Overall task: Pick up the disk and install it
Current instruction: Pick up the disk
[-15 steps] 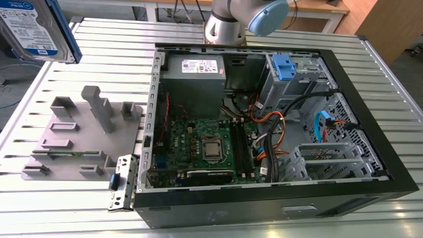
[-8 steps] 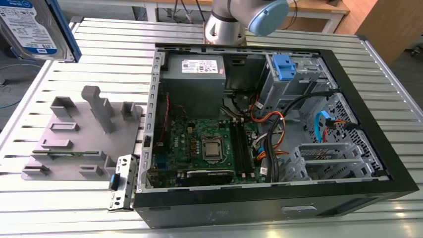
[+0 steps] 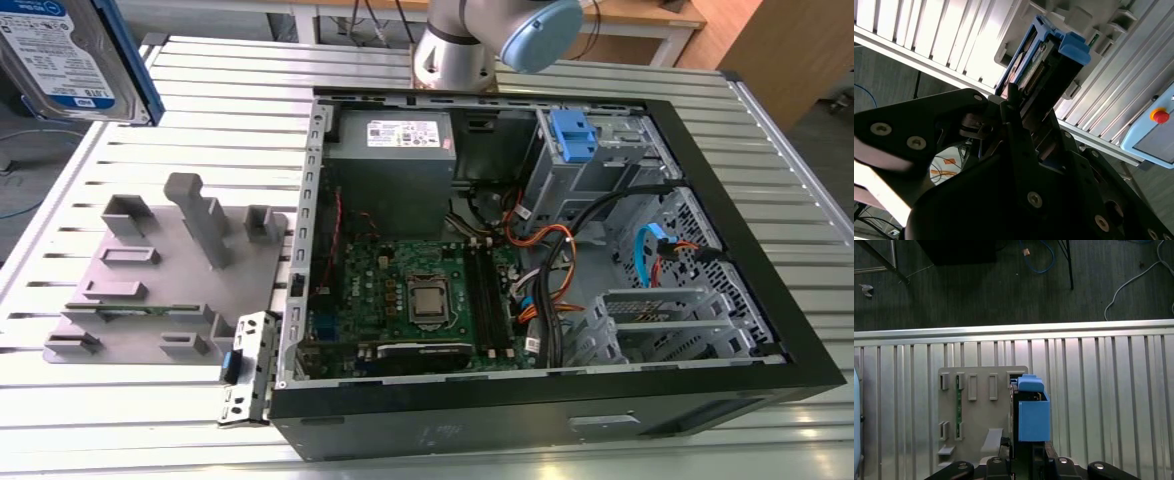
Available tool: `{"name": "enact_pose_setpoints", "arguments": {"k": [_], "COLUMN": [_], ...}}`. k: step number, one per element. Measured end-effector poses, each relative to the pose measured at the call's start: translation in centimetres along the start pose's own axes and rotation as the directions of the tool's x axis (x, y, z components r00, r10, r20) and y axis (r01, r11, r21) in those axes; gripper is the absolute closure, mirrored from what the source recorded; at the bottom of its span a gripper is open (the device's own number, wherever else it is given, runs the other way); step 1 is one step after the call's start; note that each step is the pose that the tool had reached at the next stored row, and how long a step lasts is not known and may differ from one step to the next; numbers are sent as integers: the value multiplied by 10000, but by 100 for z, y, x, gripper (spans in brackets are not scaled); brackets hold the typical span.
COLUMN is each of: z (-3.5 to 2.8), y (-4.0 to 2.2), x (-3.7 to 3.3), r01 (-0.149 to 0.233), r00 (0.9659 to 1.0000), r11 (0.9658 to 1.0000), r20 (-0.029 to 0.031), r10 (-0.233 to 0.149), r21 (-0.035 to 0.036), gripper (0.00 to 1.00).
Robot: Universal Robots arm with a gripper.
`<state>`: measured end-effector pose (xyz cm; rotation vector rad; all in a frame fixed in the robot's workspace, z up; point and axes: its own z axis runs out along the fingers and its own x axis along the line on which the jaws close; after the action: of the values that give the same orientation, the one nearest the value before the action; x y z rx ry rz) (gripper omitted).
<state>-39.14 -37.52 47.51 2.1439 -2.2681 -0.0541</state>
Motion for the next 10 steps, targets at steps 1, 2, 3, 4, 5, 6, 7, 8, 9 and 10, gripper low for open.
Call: {"name": "enact_pose_setpoints", "arguments": {"k": [1,2,3,4,5,6,7,8,9,10], "z": [-3,-8,-13,-20,-28,-36,-42,-49,-56,-64], "y": [0,1,1,1,1,1,2,2,2,3], "x": [0,0,0,0,0,0,0,0,-1,-1], "r01": [0,0,0,0,0,0,0,0,0,0], "r00": [10000,10000,10000,10000,10000,10000,10000,10000,10000,10000], "r11": [10000,10000,10000,10000,10000,10000,10000,10000,10000,10000], "r20": [0,-1,0,1,1,2,2,3,3,3], "r10": [0,0,0,0,0,0,0,0,0,0], "r21": [-1,-1,0,1,0,0,0,0,1,0], "gripper": [65,65,65,65,65,65,65,65,65,65]}}
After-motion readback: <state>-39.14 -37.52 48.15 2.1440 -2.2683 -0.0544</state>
